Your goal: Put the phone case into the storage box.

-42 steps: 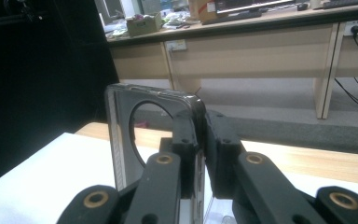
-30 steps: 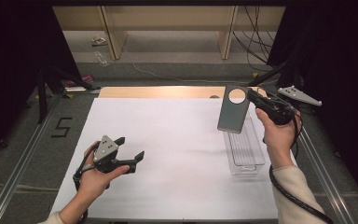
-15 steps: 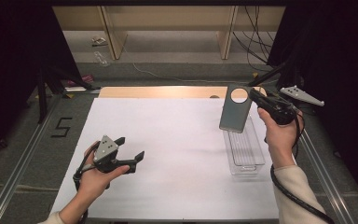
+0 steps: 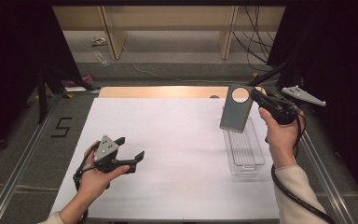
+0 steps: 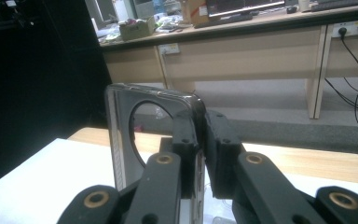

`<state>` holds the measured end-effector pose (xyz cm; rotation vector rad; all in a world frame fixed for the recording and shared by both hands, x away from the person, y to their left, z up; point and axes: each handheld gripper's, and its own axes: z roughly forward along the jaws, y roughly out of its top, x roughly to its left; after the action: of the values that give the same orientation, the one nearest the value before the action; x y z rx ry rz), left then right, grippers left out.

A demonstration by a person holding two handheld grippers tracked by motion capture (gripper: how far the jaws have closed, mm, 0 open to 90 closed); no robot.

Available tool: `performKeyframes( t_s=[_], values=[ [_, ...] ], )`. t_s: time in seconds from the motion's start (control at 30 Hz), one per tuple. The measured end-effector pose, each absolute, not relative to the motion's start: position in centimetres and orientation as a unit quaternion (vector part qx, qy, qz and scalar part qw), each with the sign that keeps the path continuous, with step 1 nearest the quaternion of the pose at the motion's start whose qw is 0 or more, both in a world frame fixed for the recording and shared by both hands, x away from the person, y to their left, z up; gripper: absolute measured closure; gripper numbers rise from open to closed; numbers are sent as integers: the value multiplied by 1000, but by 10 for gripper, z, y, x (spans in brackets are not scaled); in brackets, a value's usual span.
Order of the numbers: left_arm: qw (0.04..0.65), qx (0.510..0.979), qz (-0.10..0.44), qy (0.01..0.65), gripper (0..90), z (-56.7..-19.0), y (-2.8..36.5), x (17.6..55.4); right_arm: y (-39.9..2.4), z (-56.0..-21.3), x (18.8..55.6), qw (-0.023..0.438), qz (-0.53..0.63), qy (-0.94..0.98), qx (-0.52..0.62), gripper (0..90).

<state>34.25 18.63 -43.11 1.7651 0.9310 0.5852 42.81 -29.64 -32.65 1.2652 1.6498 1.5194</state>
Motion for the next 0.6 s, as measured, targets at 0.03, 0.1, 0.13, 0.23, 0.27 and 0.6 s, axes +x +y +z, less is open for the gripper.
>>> performKeyframes(
  t_s=[0.03, 0.1, 0.13, 0.23, 0.27, 0.6],
  values=[
    [507, 732, 243, 386, 120, -431, 186, 343, -297, -326, 428, 279, 567, 615, 472, 837],
    [506, 732, 243, 386, 120, -431, 186, 343, -297, -326, 428, 280, 568, 614, 472, 838],
    [505, 732, 243, 386, 120, -431, 187, 343, -297, -325, 428, 279, 568, 613, 472, 838],
    [507, 731, 243, 386, 120, -431, 186, 342, -298, -325, 428, 281, 568, 612, 473, 838],
    [507, 731, 243, 387, 120, -431, 186, 342, -299, -325, 428, 282, 568, 612, 473, 838],
    [507, 731, 243, 387, 121, -431, 186, 342, -301, -326, 428, 282, 567, 609, 477, 837]
  ],
)
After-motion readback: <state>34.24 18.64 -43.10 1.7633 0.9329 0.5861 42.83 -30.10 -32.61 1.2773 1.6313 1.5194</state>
